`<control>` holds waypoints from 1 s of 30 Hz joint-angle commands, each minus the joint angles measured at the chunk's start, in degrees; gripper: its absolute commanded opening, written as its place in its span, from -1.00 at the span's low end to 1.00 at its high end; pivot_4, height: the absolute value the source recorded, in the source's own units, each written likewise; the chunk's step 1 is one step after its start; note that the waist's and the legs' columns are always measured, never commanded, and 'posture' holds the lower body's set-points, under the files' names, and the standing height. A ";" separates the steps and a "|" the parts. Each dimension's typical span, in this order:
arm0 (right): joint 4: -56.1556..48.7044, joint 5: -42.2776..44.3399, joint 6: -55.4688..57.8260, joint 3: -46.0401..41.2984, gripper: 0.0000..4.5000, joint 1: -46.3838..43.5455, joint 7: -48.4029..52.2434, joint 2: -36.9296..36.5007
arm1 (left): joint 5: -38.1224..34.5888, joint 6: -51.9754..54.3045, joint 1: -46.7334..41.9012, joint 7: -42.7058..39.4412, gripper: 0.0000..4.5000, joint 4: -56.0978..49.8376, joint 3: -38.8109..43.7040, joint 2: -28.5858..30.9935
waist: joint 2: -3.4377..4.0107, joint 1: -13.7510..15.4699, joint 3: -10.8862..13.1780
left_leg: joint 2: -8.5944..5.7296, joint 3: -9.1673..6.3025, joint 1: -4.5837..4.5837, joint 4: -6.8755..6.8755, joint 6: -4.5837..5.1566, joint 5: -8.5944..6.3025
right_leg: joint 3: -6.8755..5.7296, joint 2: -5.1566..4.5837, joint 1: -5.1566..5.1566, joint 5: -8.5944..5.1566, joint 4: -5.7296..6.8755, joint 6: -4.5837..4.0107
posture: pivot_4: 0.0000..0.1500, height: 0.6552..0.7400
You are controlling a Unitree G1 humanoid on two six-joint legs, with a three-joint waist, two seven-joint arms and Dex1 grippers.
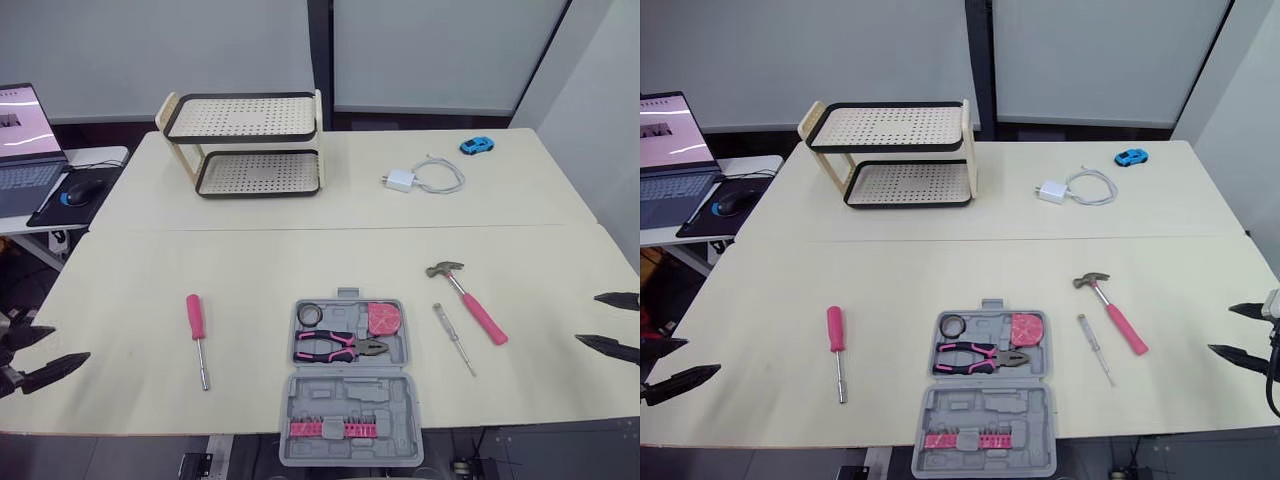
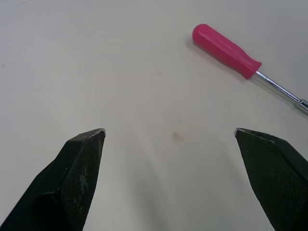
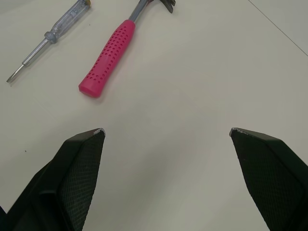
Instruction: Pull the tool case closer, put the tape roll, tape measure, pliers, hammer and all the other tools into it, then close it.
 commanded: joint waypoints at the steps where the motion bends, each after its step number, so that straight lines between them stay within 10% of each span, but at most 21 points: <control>1: -7.32 1.16 2.61 0.73 0.98 0.26 -0.70 0.05 | -0.88 -0.09 -1.24 0.35 1.00 -4.23 -0.71 -0.36 | 0.00 0.02 0.00 | 0.01 0.00 0.00 0.00 0.00 0.00 | 0.00 0.00 0.00 0.00 0.00 0.00 | 1.00 1.00; 9: -34.11 0.19 12.98 9.02 0.71 4.45 -6.76 4.04 | -2.72 6.24 4.60 1.60 0.60 -32.40 -6.29 -4.17 | 0.00 0.17 0.00 | 0.26 -0.01 -0.05 0.02 -0.03 -0.01 | 0.04 -0.04 0.00 0.00 -0.01 0.01 | 1.00 1.00; 20: -51.82 -6.35 28.87 28.41 -1.00 -1.09 -16.37 9.91 | 4.69 14.60 2.90 10.60 -0.97 -55.91 -28.13 -9.23 | -0.01 0.24 -0.01 | 0.24 -0.04 -0.06 0.08 -0.03 -0.01 | 0.02 0.00 0.03 0.00 -0.02 0.01 | 1.00 1.00; 30: -52.68 -12.88 28.71 37.30 -1.00 -1.23 -19.42 12.05 | 13.10 15.27 -0.41 16.33 -0.99 -53.98 -40.89 -13.70 | -0.04 0.33 0.00 | -0.03 -0.12 -0.07 0.09 -0.02 -0.01 | -0.03 -0.01 0.04 0.00 -0.02 0.01 | 1.00 1.00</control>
